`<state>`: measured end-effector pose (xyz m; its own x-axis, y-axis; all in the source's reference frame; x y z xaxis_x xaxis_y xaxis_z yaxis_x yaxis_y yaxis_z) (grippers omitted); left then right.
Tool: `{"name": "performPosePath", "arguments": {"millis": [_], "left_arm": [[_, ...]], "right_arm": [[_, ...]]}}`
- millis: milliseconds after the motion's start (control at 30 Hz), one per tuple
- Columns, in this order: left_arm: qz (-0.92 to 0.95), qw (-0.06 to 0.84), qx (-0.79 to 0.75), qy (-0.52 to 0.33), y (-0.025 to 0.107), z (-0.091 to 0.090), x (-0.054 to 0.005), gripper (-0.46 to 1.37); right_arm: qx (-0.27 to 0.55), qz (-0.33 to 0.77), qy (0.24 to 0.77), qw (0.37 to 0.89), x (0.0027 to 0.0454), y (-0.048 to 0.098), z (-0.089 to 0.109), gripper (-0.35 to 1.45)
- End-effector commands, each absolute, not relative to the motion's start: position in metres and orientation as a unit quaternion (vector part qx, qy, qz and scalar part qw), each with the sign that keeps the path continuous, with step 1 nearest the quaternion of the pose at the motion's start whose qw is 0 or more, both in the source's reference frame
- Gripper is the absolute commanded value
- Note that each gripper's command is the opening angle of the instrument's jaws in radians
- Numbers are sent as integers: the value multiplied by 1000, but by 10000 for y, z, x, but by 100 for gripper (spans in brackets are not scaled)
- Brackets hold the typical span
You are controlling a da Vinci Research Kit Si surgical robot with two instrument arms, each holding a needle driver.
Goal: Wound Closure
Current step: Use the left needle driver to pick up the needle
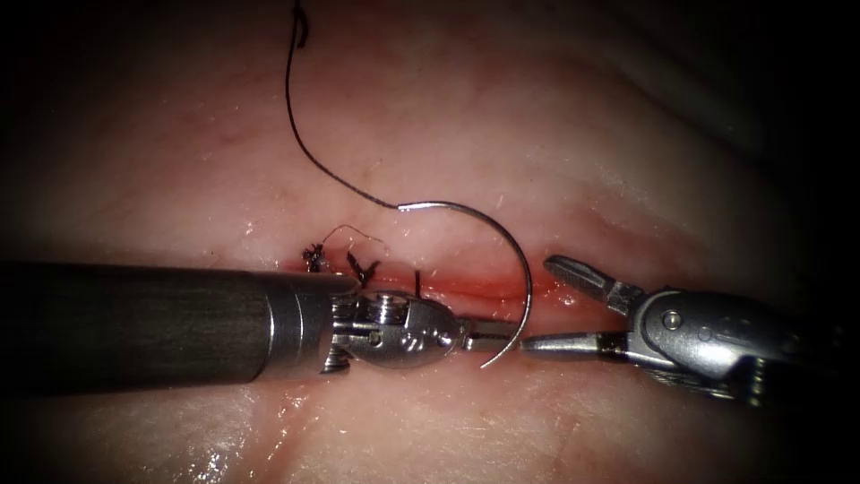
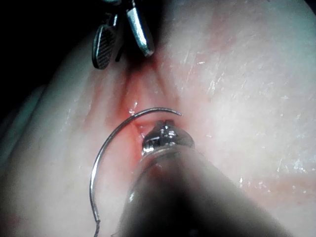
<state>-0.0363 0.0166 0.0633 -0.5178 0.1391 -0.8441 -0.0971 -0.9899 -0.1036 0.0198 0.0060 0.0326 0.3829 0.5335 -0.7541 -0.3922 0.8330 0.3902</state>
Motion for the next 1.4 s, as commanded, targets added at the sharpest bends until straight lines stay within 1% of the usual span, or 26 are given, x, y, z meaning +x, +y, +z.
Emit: {"name": "performPosePath", "arguments": {"millis": [33,300,533,633,800,900,933,967,1000,1033,1067,1100,1200,1300,1333,1400], "left_arm": [[871,67,-486,-24,166,633,-363,-17],[871,67,-486,-24,166,632,-362,-11],[863,85,-498,-18,173,621,-353,8],[859,102,-502,-13,179,611,-347,12],[861,161,-482,-11,185,596,-340,21],[856,231,-462,-20,184,584,-341,36],[851,253,-459,-30,183,580,-343,49],[850,259,-458,-32,182,580,-343,52],[847,270,-457,-37,182,577,-344,61],[840,290,-456,-43,181,574,-346,72],[831,315,-456,-51,179,572,-348,88],[826,326,-456,-55,179,571,-349,89],[818,348,-453,-63,172,573,-350,106],[820,357,-440,-81,168,576,-352,108],[820,368,-428,-99,165,578,-353,104],[818,372,-426,-100,163,580,-355,100]], "right_arm": [[77,278,481,828,197,60,325,122],[79,281,480,827,197,61,322,123],[79,280,480,827,195,60,321,125],[80,279,481,827,192,59,320,125],[80,278,481,828,189,57,320,125],[79,277,482,828,186,55,320,125],[79,276,482,828,185,55,320,124],[79,277,482,828,185,54,320,124],[79,276,482,828,185,54,320,125],[78,274,482,829,185,54,320,124],[78,274,482,829,185,54,320,124],[78,274,482,829,185,54,320,124],[77,272,482,829,185,55,320,124],[77,272,482,829,185,55,320,123],[77,272,482,829,185,55,320,123],[77,272,482,829,185,55,319,123]]}}
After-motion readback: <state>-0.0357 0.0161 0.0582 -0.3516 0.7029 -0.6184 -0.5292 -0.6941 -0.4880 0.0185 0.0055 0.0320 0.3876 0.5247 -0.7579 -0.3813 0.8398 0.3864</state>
